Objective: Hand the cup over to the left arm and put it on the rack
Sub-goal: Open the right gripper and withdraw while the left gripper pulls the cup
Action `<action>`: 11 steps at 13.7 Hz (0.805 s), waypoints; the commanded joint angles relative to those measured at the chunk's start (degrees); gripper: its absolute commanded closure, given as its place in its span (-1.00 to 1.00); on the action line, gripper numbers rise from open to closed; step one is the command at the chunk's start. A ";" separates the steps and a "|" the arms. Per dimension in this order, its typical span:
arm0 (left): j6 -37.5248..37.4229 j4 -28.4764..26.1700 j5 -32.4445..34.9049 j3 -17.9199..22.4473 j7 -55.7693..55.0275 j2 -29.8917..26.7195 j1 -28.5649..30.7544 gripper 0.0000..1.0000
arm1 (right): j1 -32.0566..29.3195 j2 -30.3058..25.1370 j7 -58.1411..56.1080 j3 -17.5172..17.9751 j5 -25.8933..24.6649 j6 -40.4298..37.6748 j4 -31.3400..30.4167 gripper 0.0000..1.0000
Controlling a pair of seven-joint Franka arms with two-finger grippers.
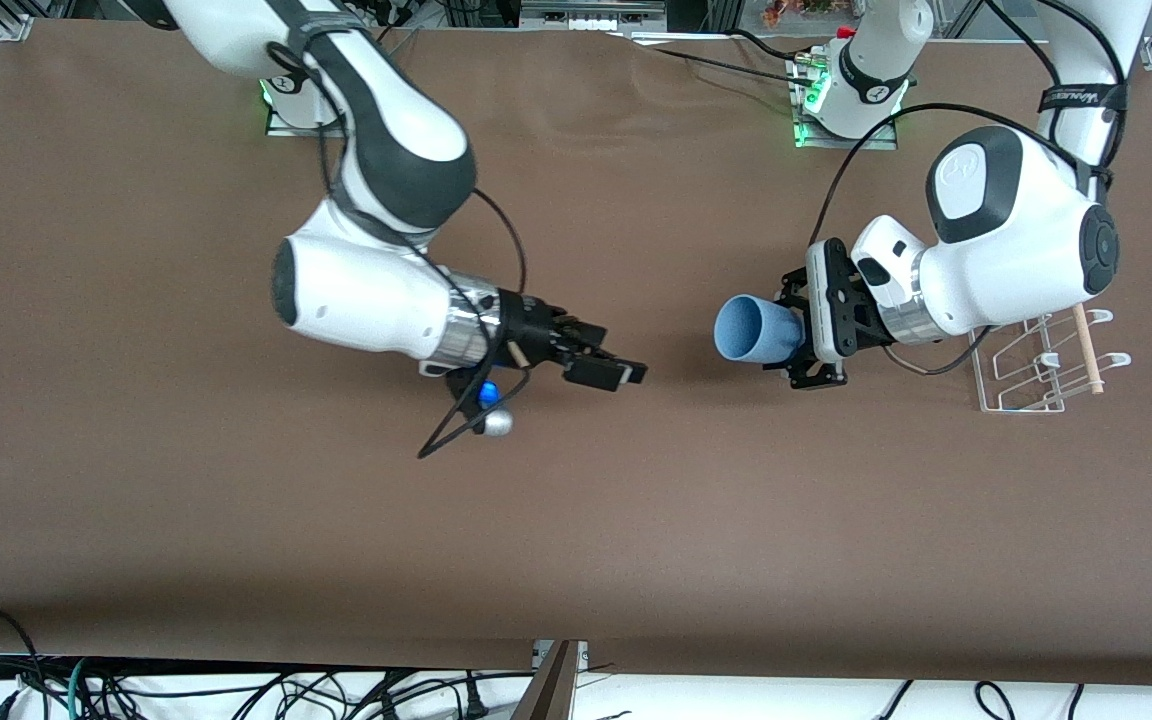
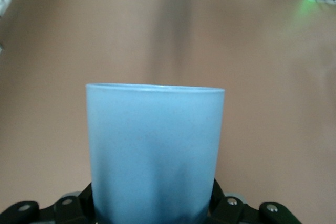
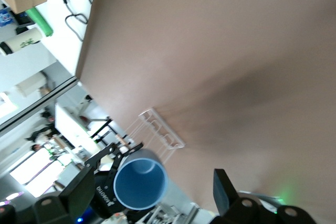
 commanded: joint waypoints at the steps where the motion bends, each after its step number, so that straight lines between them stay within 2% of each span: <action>1: -7.15 0.42 10.65 -0.16 -7.64 -2.26 2.32 0.93 | -1.81 -1.20 -0.28 0.37 -8.68 -6.05 -0.33 -1.00; 3: -13.12 2.34 26.36 -0.16 -13.02 -3.32 2.68 0.93 | -5.23 -1.20 -2.72 0.37 -14.42 -12.55 -0.33 -1.00; 6: -22.01 4.38 44.12 -0.07 -15.49 -3.15 2.95 0.92 | -9.02 -3.92 -15.00 -1.47 -20.57 -20.38 -2.51 -1.00; 9: -32.46 5.17 58.91 -0.42 -22.59 -0.87 2.25 0.82 | -13.41 -9.62 -25.65 -1.57 -30.22 -22.07 -9.45 -1.00; 11: -37.48 5.26 67.17 -0.42 -24.73 1.50 2.24 0.83 | -15.34 -13.92 -30.84 -1.65 -36.73 -22.07 -13.93 -1.00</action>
